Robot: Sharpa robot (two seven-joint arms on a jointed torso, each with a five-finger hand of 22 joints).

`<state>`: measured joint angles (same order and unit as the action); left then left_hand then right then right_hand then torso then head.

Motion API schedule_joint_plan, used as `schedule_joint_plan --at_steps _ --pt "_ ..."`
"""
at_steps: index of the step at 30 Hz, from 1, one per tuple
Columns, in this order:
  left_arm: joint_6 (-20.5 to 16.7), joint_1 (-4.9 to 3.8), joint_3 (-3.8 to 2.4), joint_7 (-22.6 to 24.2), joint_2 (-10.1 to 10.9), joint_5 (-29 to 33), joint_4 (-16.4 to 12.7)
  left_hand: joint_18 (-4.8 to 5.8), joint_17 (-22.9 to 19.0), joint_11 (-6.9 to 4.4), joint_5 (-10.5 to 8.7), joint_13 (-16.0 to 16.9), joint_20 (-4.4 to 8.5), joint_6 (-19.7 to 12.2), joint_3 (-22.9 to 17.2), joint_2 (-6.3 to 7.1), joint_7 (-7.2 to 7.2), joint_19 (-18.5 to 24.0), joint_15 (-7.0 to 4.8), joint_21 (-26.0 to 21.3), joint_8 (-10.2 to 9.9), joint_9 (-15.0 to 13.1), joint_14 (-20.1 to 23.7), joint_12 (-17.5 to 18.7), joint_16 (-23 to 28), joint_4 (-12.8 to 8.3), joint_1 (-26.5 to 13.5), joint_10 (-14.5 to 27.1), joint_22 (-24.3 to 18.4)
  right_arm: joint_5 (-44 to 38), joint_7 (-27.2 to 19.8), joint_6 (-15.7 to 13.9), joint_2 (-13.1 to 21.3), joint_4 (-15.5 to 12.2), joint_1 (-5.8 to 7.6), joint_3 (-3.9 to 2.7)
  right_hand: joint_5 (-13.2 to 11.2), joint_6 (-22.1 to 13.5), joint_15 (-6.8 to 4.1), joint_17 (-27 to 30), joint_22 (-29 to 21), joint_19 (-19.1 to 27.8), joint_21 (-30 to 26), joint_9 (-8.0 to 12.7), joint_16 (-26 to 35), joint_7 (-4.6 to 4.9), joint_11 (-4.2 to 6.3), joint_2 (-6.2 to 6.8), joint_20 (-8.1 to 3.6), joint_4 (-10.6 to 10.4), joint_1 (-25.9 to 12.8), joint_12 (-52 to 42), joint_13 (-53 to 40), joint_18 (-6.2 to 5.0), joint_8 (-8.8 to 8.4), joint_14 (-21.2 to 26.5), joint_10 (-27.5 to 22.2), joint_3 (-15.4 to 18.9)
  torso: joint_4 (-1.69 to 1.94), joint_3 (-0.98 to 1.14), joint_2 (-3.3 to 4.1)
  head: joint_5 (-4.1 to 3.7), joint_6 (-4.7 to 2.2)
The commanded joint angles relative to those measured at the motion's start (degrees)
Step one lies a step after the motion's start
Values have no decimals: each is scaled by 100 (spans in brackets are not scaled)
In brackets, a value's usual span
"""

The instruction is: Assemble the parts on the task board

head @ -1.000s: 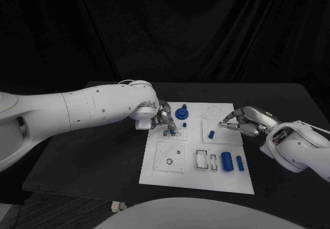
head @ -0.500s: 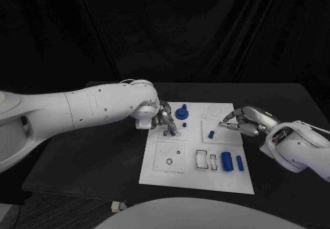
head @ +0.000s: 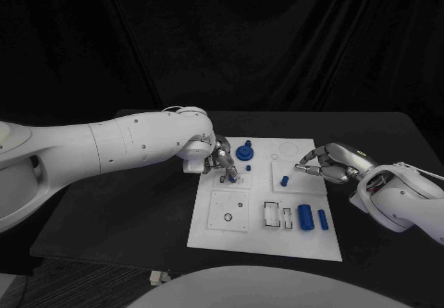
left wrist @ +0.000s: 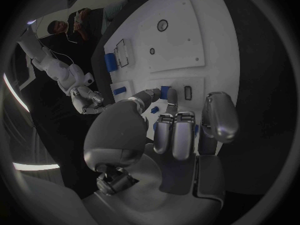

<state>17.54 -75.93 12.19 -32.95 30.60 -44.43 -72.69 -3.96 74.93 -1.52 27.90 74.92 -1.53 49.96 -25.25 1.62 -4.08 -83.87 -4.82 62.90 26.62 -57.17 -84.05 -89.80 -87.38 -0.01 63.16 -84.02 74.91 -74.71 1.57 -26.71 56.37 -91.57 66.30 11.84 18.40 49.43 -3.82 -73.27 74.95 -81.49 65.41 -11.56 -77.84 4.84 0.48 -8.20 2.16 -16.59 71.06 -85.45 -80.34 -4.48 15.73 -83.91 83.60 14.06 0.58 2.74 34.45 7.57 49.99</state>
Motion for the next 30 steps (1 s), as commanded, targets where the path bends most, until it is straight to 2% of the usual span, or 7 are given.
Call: schedule_joint_plan --at_steps 1,5,9,18,30 --pt "36 -13 -5 8 -44 -77 13 -56 1363 35 -13 1508 -12 3 -1021 -58 33 12 26 21 17 -2 -533 -20 -31 -979 16 -598 914 11 4 25 3 -14 -13 -3 20 21 -26 7 850 37 -39 8 37 14 9 -20 17 -4 36 30 -287 -44 -9 -180 280 27 0 -1 0 -1 1" --pt "10 -10 -4 7 -72 -149 32 -56 1363 39 -42 1508 -13 -6 -1018 -63 29 13 29 21 10 -5 -533 -20 -30 -972 11 -598 914 13 2 32 5 -17 -13 -3 20 21 -26 7 850 37 -39 8 37 14 9 -20 17 -4 36 30 -287 -44 -9 -180 280 27 1 0 -2 -5 1" --pt "-33 -7 -4 7 -91 -183 50 -56 1363 45 -171 1508 -19 -29 -1005 -85 23 17 36 21 -12 -16 -533 -20 -31 -960 15 -598 912 14 -2 50 1 -15 -13 -3 20 21 -26 7 850 37 -39 8 37 14 9 -20 17 -4 36 30 -287 -44 -9 -180 280 27 -2 0 -2 11 1" --pt "-76 -4 -4 7 -115 -199 67 -55 1366 47 -204 1508 -21 -36 -1004 -95 22 17 38 27 -19 -18 -534 -20 -35 -957 19 -598 912 15 -8 71 -11 -7 -14 -3 17 18 -25 19 848 41 -54 11 48 15 8 -32 18 -2 38 34 -283 -46 -14 -175 277 33 -3 -1 5 24 1" --pt "130 -3 -3 -36 -106 -201 76 -55 1377 46 -199 1508 -21 -38 -1015 -106 22 15 37 37 -26 -20 -539 -20 -53 -968 41 -598 914 15 -11 83 -9 -1 -17 -3 17 18 -25 13 848 40 -51 11 43 15 8 -36 18 -1 40 33 -284 -45 -14 -176 278 33 -1 -1 -1 22 1"
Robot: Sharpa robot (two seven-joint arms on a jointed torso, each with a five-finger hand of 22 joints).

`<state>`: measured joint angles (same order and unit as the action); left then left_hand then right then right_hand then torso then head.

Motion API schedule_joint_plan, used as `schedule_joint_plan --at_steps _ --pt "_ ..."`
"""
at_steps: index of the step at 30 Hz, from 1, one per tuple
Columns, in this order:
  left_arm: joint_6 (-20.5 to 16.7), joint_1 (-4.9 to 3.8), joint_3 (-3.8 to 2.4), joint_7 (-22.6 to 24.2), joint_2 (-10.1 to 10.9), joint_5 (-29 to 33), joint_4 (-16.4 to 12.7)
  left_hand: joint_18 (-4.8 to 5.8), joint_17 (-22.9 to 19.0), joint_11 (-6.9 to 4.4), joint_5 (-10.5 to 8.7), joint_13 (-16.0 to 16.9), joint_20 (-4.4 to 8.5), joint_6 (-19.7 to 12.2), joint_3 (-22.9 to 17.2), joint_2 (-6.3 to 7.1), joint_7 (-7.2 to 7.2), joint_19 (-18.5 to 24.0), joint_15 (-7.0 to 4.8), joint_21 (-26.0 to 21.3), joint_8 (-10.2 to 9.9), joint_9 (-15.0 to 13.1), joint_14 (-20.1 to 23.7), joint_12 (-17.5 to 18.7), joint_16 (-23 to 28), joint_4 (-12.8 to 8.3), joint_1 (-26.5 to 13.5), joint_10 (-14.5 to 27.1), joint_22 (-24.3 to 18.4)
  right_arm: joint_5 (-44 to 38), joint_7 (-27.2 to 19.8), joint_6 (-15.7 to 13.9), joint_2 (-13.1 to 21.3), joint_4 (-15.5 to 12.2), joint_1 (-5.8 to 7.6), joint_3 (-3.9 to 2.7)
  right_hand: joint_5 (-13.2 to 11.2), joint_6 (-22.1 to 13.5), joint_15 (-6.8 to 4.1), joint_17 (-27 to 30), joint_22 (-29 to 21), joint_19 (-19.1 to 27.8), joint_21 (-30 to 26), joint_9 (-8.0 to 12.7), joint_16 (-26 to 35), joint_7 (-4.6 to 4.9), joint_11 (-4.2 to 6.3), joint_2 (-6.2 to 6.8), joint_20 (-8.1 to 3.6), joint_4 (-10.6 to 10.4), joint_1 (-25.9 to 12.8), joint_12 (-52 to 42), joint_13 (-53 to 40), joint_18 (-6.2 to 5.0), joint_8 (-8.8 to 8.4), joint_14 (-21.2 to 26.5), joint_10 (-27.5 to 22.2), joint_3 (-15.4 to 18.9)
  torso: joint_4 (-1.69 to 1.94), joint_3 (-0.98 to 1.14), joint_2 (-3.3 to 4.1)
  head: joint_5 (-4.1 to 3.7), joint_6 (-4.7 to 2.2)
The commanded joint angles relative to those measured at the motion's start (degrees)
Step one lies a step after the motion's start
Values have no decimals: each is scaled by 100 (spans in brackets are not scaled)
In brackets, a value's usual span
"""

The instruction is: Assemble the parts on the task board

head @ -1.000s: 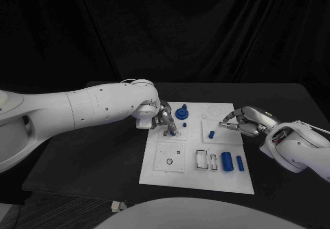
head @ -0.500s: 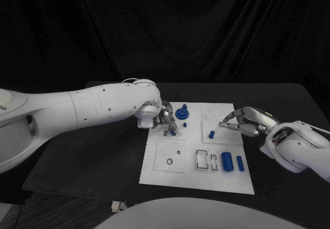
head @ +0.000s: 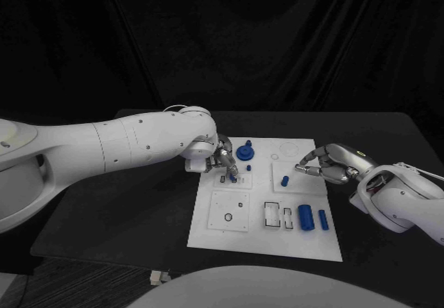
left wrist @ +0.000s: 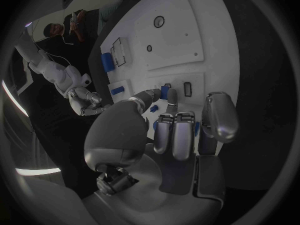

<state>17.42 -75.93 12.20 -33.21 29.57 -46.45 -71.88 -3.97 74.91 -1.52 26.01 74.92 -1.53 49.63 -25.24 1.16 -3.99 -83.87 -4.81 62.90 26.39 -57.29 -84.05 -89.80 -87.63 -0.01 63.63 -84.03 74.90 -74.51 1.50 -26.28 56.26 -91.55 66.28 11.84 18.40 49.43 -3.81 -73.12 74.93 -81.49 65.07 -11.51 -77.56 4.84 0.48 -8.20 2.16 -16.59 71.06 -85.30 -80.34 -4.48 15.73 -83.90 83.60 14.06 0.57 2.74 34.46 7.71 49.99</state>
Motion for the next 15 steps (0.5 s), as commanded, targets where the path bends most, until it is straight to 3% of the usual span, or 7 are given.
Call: schedule_joint_plan --at_steps 1,15 --pt "156 -3 -4 -13 -1 1 -7 -54 1379 46 -9 1508 -21 -5 -1015 -60 13 15 37 37 -4 -8 -539 -20 -29 -968 -6 -597 914 -5 -4 41 1 -3 -15 -3 17 18 -26 -2 851 39 -17 6 15 15 8 -36 18 -1 40 19 -283 -45 -14 -178 277 33 0 0 -2 9 1" --pt "313 -3 -3 -31 47 1 -86 -55 1383 46 -4 1508 -21 -3 -1017 -59 12 17 36 32 -6 -9 -541 -20 -37 -974 1 -597 913 -5 -1 50 0 5 -17 -3 17 18 -26 -2 851 39 -17 6 15 15 8 -36 18 -1 40 19 -283 -45 -14 -178 277 33 0 1 -2 19 1"
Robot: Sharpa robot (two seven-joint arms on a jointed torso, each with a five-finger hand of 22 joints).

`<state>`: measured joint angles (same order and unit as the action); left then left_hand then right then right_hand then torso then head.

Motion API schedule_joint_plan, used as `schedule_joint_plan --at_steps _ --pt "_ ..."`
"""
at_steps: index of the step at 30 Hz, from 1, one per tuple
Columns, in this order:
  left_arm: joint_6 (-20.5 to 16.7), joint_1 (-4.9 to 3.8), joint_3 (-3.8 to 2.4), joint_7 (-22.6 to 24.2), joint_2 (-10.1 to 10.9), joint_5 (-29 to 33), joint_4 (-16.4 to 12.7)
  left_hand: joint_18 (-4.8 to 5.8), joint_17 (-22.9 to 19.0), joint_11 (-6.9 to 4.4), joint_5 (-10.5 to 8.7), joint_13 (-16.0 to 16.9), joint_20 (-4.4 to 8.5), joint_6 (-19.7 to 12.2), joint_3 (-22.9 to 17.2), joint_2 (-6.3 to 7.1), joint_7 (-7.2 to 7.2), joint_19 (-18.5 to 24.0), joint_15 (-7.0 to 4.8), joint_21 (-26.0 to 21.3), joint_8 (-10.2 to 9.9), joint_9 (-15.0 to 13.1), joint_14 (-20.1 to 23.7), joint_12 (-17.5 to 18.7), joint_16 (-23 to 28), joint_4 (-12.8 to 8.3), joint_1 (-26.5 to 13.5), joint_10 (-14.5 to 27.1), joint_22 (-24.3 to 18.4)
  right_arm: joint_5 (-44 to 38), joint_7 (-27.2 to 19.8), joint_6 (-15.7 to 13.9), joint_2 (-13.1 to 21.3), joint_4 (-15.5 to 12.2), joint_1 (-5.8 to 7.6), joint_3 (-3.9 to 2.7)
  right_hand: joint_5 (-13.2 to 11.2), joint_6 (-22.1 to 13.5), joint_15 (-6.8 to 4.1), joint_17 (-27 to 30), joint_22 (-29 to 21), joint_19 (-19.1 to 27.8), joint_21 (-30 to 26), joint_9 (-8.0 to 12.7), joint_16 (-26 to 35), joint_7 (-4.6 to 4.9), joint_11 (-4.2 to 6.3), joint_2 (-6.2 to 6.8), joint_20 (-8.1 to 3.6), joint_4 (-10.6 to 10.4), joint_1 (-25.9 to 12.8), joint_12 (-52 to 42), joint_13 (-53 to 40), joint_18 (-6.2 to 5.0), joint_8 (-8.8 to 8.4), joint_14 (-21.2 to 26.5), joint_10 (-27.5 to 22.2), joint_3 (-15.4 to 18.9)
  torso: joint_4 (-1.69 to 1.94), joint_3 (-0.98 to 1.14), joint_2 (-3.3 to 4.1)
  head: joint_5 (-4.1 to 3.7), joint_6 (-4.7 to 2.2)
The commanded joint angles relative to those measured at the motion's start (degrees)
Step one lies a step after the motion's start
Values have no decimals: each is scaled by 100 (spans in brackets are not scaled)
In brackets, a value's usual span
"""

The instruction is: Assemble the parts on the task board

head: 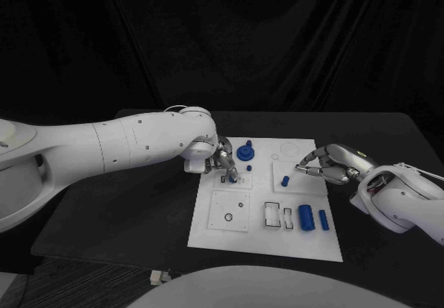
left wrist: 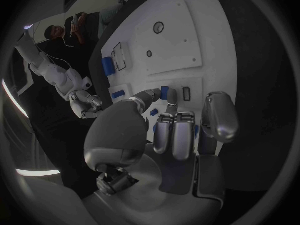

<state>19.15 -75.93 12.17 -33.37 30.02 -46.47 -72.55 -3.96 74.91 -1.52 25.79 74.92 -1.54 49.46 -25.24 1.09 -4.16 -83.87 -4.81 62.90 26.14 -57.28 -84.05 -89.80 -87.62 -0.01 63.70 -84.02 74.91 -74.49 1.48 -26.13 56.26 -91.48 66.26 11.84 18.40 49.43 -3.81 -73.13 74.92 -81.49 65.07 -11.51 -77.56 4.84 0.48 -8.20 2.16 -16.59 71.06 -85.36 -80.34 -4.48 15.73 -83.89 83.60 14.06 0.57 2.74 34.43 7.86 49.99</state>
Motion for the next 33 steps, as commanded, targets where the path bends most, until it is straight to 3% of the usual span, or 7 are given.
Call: schedule_joint_plan --at_steps 1,8,17,23,26,33 --pt "142 -3 -1 -15 2 3 -19 -56 1384 46 18 1508 -21 13 -1017 -53 29 17 37 33 19 -10 -541 -20 -37 -974 -6 -598 913 -7 1 34 1 -2 -15 -3 17 18 -27 -1 851 39 -17 6 15 15 8 -36 18 -1 40 25 -283 -45 -14 -178 277 33 -1 1 1 5 1" --pt "95 -2 -1 -15 -24 3 27 -57 1380 48 0 1508 -21 17 -1011 -48 26 19 37 23 15 -10 -540 -20 -30 -977 -6 -598 911 -7 4 36 6 -7 -15 -3 17 18 -27 -1 851 39 -17 6 15 15 8 -36 18 -1 40 25 -283 -45 -14 -178 277 33 1 -1 -1 -3 1" --pt "-133 15 -1 1 -72 3 73 -62 1366 71 -587 1508 -48 -31 -832 -116 18 40 66 -1 -138 42 -533 -20 -7 -882 25 -598 900 -6 4 44 8 -13 -15 -3 18 18 -26 7 850 42 -25 7 22 16 7 -40 19 1 45 27 -281 -46 -15 -175 276 34 -1 2 0 -2 1" --pt "-214 23 -1 4 -69 -17 83 -65 1355 58 -702 1508 -54 -46 -698 -141 46 47 60 -16 -177 58 -527 -20 10 -797 29 -598 896 23 -1 57 11 -15 -15 -3 18 18 -26 7 850 42 -25 7 22 16 7 -40 19 1 45 27 -281 -46 -15 -175 276 34 1 1 7 -8 1" --pt "-224 25 -1 5 -63 -72 75 -68 1355 16 -1123 1508 -43 -27 -541 -148 110 52 36 -27 -244 115 -527 -20 10 -705 37 -598 893 31 -2 59 11 -16 -15 -3 18 18 -26 7 850 42 -25 7 22 16 7 -40 19 1 45 27 -281 -46 -15 -175 276 34 3 0 7 -8 1" --pt "-183 28 -1 5 -57 -124 52 -69 1350 -16 -1620 1508 -18 101 -204 -121 157 56 8 -59 -404 295 -524 -20 17 -472 -28 -598 888 38 -3 59 5 -14 -15 -3 18 19 -26 9 850 41 -24 7 24 16 7 -42 19 0 46 29 -278 -46 -15 -175 274 35 1 0 1 -2 1"
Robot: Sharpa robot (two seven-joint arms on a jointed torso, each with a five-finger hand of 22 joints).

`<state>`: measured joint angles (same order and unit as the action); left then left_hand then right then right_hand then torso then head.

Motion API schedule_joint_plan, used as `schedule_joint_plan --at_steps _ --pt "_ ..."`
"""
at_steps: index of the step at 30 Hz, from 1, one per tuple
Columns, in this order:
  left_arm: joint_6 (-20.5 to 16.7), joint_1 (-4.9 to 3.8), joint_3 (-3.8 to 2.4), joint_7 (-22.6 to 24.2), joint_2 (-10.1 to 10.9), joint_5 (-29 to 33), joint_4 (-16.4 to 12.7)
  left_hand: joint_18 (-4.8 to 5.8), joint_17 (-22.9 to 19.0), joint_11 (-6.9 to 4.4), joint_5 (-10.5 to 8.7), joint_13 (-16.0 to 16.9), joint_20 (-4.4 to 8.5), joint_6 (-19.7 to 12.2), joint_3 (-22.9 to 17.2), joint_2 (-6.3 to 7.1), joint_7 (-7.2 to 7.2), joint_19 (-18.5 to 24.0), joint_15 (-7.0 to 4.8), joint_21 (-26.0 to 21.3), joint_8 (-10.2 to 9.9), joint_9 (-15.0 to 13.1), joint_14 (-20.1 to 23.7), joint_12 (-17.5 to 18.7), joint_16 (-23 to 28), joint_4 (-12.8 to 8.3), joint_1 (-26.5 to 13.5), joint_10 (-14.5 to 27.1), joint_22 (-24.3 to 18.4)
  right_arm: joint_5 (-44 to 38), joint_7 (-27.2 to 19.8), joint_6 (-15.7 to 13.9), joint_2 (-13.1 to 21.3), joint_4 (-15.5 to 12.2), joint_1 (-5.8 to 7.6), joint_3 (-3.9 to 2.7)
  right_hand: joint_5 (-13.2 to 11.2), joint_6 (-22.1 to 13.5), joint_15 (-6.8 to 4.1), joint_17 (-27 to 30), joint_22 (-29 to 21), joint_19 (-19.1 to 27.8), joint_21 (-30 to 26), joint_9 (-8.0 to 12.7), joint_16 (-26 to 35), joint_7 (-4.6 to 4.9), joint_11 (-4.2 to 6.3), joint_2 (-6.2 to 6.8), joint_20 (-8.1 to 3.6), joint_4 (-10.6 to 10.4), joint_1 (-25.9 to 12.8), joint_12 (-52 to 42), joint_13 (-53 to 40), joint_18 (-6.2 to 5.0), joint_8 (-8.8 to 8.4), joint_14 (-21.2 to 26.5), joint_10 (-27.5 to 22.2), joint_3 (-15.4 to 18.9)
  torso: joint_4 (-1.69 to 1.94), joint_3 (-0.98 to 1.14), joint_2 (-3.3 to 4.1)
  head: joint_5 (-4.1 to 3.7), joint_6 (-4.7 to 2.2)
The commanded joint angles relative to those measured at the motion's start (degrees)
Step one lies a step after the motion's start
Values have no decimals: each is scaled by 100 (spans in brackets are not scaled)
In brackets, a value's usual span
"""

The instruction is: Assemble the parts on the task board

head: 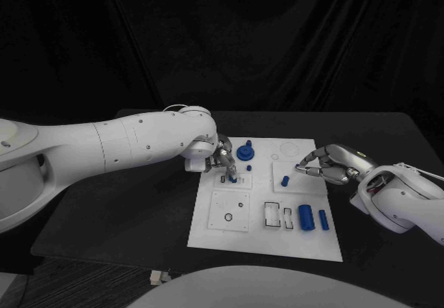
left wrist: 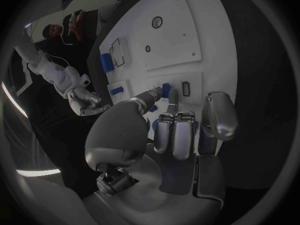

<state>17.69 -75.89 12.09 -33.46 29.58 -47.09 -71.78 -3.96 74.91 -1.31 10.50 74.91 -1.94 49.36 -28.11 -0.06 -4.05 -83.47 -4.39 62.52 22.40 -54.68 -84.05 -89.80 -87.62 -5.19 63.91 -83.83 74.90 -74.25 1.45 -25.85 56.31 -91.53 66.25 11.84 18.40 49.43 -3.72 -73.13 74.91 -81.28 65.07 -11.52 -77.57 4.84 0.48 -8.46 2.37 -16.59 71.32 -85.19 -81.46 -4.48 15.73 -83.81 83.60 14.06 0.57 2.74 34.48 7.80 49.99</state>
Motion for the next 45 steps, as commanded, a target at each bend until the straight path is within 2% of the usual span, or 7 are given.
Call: schedule_joint_plan --at_steps 1,4,8,32,36,37,45 --pt "-30 25 7 13 -14 -64 -26 -66 1351 -36 -261 1509 20 139 186 -7 143 13 -32 -19 -70 77 -524 -20 17 116 -65 -617 889 15 -1 30 0 -10 -14 -3 18 19 -34 10 852 20 -24 8 24 16 7 -16 -2 0 21 12 -166 -46 -15 -183 274 35 1 0 -4 3 1" --pt "-4 26 7 11 -16 -69 -27 -69 1348 -17 -572 1509 12 185 426 6 120 15 -17 -45 -150 153 -523 -20 20 274 -121 -617 885 15 -2 28 -1 -10 -14 -3 18 19 -34 10 852 20 -24 8 24 16 7 -16 -2 0 21 12 -166 -46 -15 -183 274 35 2 0 -2 3 1" --pt "20 26 7 9 -15 -72 -30 -69 1347 0 -710 1509 3 224 702 34 101 11 -5 -49 -205 200 -522 -20 22 446 -199 -617 886 16 -2 24 -3 -9 -14 -3 18 19 -34 10 852 20 -24 8 24 16 7 -16 -2 0 21 12 -166 -46 -15 -183 274 35 1 0 -1 1 1" --pt "7 34 7 6 -24 -75 -10 -73 1341 13 -761 1509 -7 271 1093 16 86 11 6 -79 -259 235 -520 -20 31 703 -321 -617 882 16 -6 12 -16 2 -18 -3 18 22 -34 7 851 21 -31 8 23 17 5 -16 -1 2 27 9 -171 -47 -15 -184 276 39 0 -1 -3 7 1" --pt "17 37 8 10 -16 -75 -6 -71 1338 28 -779 1509 -9 265 1336 68 66 11 14 -83 -285 240 -518 -20 35 890 -519 -617 882 16 -8 13 -12 2 -19 -3 18 22 -34 7 851 21 -31 8 23 17 5 -16 -1 2 27 9 -171 -47 -15 -184 276 39 1 0 -5 9 1" --pt "21 37 8 11 -14 -75 -7 -71 1338 42 -778 1509 -12 246 1521 144 53 16 23 -96 -311 248 -518 -20 36 1037 -713 -617 880 16 -8 13 -11 2 -19 -3 18 22 -34 7 851 21 -31 8 23 17 5 -16 -1 2 27 9 -171 -47 -15 -184 276 39 1 1 -5 5 1" --pt "27 40 8 32 50 -75 -61 -72 1347 43 -780 1509 -18 191 1910 190 48 17 27 -103 -356 228 -521 -20 23 1299 -882 -617 880 16 -6 5 7 -5 -19 -3 18 22 -34 7 851 21 -31 8 23 17 5 -16 -1 2 27 9 -171 -47 -15 -184 276 39 -1 0 -6 0 1"
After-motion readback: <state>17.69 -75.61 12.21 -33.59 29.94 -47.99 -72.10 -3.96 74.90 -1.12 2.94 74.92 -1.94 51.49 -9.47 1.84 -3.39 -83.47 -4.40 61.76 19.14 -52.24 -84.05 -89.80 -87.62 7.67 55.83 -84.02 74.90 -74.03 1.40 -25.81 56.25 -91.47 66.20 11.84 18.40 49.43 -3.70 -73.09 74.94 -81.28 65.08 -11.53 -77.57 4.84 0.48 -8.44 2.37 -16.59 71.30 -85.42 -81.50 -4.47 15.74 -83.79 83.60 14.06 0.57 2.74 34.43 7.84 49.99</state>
